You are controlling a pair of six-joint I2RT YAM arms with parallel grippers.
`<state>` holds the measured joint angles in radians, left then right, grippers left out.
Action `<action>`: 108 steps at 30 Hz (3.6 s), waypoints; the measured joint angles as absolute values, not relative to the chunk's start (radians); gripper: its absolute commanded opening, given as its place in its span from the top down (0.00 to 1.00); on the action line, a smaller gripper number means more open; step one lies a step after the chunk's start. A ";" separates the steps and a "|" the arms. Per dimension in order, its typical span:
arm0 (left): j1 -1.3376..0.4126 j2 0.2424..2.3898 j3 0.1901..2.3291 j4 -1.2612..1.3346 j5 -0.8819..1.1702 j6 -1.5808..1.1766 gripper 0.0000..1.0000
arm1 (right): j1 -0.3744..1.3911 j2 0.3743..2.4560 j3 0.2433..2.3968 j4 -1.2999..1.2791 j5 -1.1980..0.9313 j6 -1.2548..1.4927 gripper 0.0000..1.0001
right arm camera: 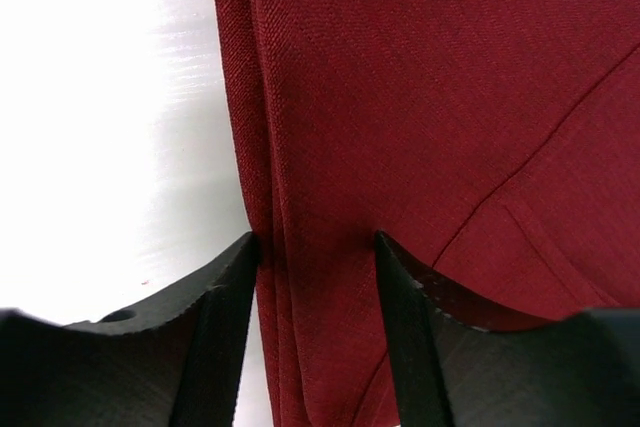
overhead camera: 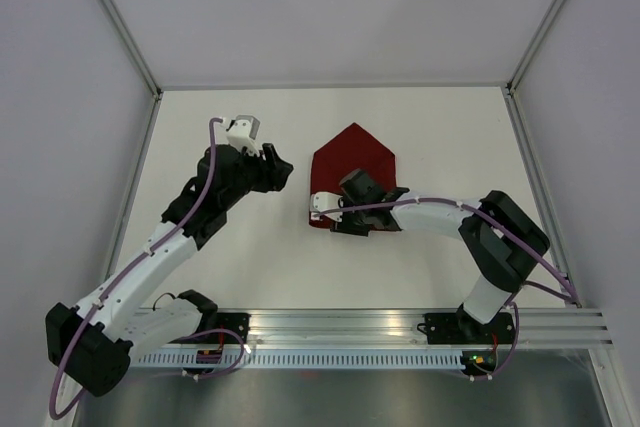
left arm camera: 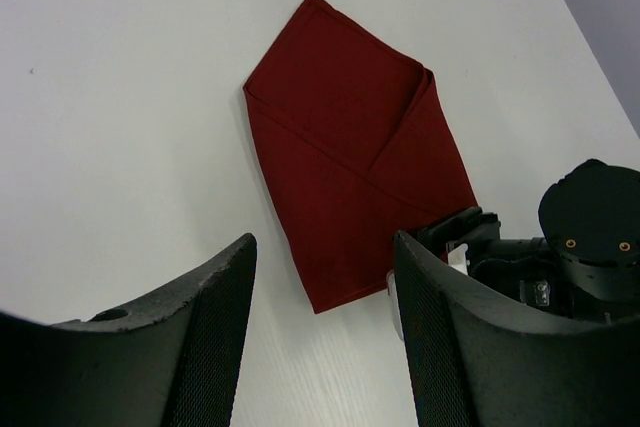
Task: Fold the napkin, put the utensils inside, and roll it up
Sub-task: Roll the napkin with the utensil
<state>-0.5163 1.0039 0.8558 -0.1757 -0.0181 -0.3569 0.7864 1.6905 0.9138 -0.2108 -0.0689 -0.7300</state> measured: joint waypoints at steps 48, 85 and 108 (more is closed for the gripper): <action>-1.032 1.172 0.489 0.254 -0.255 -0.086 0.64 | 0.501 2.077 1.396 -0.902 -0.735 -0.865 0.77; -1.174 1.526 0.630 0.345 -0.061 0.599 0.41 | 0.467 2.193 1.404 -1.187 -0.838 -0.815 0.80; -1.143 1.681 0.669 0.401 -0.034 0.749 0.40 | 0.466 2.195 1.397 -1.195 -0.839 -0.815 0.81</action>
